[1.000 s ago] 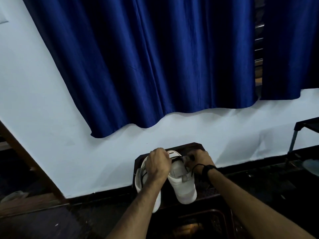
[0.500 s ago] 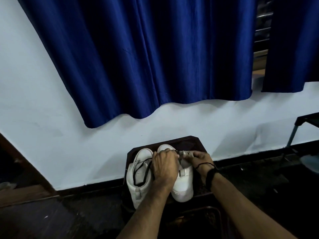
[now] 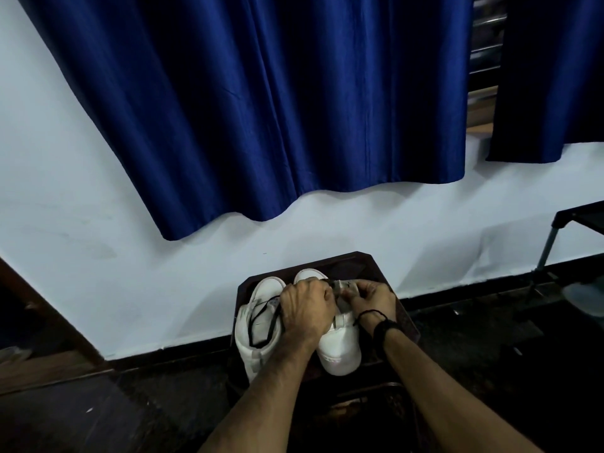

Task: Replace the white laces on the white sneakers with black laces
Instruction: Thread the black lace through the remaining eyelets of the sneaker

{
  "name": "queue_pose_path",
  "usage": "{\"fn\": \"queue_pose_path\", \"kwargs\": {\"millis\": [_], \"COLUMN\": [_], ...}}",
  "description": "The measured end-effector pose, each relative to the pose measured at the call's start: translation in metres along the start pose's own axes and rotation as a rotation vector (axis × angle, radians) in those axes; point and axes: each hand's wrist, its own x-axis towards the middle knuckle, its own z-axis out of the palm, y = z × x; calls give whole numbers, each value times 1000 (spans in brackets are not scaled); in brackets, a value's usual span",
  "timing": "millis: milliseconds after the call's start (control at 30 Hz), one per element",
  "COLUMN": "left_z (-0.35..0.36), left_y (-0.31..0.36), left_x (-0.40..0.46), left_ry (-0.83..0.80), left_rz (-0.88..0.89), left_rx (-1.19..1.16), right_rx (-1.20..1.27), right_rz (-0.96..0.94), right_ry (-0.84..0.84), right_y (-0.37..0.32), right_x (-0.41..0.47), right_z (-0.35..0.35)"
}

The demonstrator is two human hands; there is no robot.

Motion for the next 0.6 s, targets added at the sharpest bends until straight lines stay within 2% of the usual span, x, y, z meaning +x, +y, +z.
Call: {"fn": "queue_pose_path", "kwargs": {"millis": [133, 267, 400, 600], "left_z": [0, 3, 8, -1], "left_y": [-1, -2, -1, -3], "left_x": [0, 1, 2, 9], "left_ry": [-36, 29, -65, -27], "left_rz": [1, 30, -30, 169], "left_rx": [-12, 20, 48, 105], "right_rx": [-6, 15, -3, -141], "right_rz": [-18, 1, 0, -96], "right_ry": [-2, -3, -5, 23], "right_y": [1, -1, -1, -4], "right_x": [-2, -3, -3, -9], "right_z": [1, 0, 0, -2]}}
